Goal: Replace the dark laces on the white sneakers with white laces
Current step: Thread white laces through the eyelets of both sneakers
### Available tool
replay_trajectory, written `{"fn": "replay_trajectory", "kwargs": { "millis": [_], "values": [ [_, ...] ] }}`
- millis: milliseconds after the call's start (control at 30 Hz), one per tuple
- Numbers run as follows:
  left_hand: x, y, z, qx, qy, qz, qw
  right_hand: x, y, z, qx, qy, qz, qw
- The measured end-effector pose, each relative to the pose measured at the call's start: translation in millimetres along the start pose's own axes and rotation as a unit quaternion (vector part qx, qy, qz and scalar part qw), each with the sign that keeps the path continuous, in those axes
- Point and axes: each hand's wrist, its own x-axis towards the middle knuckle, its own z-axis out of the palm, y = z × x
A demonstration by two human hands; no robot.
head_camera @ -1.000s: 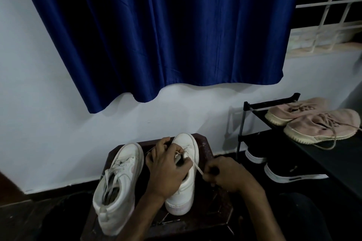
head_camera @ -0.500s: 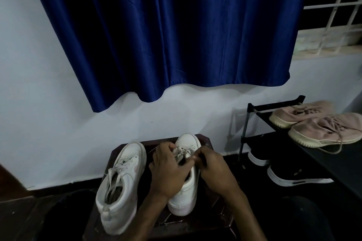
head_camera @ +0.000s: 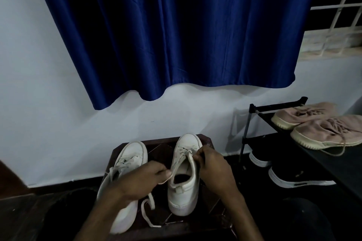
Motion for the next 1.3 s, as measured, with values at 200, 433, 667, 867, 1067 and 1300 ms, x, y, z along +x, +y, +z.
{"fn": "replay_trajectory", "kwargs": {
  "millis": [200, 433, 667, 867, 1067, 1300],
  "values": [
    [-26.1, 13.4, -27.5, 0.354, -0.045, -0.088, 0.930, -4.1, -8.8, -2.4, -0.048, 0.020, 0.006, 0.999],
    [-24.8, 31.7, -5.6, 0.321, 0.187, -0.025, 0.928, -2.6, -3.9, -0.2, 0.030, 0.038, -0.014, 0.999],
    [7.4, 38.8, 21.0, 0.207, 0.173, 0.048, 0.962, -1.8, 14.5, -13.4, 0.155, -0.037, -0.016, 0.987],
    [7.5, 30.2, 33.2, 0.114, 0.261, 0.053, 0.957, -7.0, 0.7, -7.8, 0.199, -0.043, 0.030, 0.979],
    [14.5, 24.6, 32.1, -0.026, 0.257, 0.028, 0.966, -8.1, -5.9, -8.8, 0.026, -0.008, 0.017, 0.999],
    [2.4, 24.8, 14.3, -0.324, 0.168, -0.025, 0.931, -8.4, -4.6, -30.6, 0.032, -0.042, 0.073, 0.996]
  ]
}}
